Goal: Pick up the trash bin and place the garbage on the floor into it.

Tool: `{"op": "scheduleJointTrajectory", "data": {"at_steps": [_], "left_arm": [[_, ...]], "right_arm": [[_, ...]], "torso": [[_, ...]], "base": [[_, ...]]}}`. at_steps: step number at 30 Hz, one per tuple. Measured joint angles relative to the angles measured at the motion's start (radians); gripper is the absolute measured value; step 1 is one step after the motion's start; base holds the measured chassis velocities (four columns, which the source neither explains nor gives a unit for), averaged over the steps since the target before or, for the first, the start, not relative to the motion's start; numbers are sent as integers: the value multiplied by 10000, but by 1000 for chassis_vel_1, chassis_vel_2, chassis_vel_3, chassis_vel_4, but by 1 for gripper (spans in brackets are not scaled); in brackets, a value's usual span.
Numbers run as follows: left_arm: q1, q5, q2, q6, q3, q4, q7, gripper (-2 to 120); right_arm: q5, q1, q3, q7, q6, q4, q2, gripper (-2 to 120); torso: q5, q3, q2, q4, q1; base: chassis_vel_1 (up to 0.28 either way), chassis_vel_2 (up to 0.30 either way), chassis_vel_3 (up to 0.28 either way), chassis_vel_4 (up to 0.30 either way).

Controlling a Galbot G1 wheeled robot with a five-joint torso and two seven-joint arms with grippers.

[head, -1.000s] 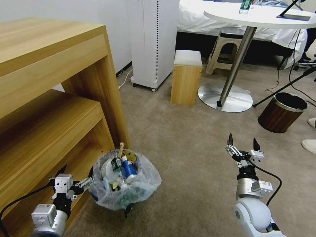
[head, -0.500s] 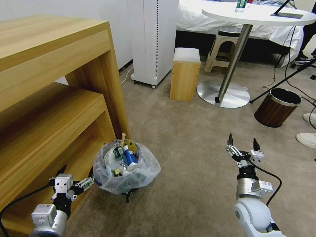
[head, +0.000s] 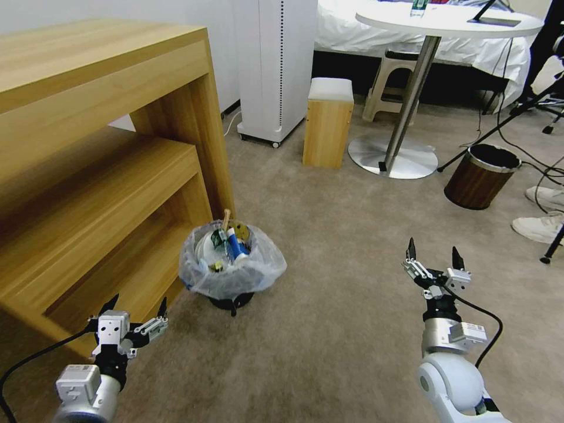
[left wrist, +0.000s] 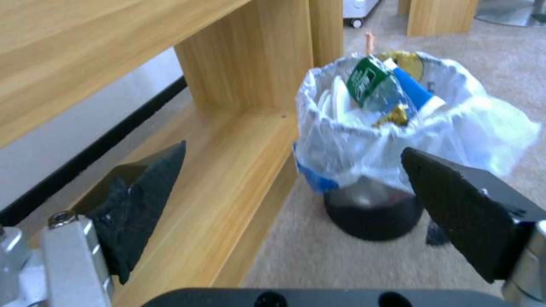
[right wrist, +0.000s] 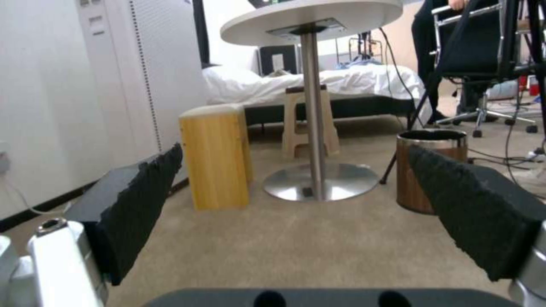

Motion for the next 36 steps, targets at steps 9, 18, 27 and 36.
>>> {"op": "scheduleJointTrajectory", "data": {"at_steps": [9, 18, 27, 36], "left_arm": [[0, 0, 0, 0, 1, 1, 0, 100], [0, 0, 0, 0, 1, 0, 0, 100], [0, 0, 0, 0, 1, 0, 0, 100], [0, 0, 0, 0, 1, 0, 0, 100]], "right_arm": [[0, 1, 0, -1, 0, 0, 0, 100], [0, 1, 0, 0, 1, 0, 0, 100], [0, 1, 0, 0, 0, 0, 0, 100], [0, 1, 0, 0, 0, 0, 0, 100]], "torso": [[-3, 1, 0, 1, 0], [-3, 1, 0, 0, 0], [-2, 1, 0, 0, 0], [-3, 1, 0, 0, 0]], "base": [[72, -85, -93, 84], [0, 0, 0, 0], [14, 17, 17, 17], [83, 68, 63, 79]]}}
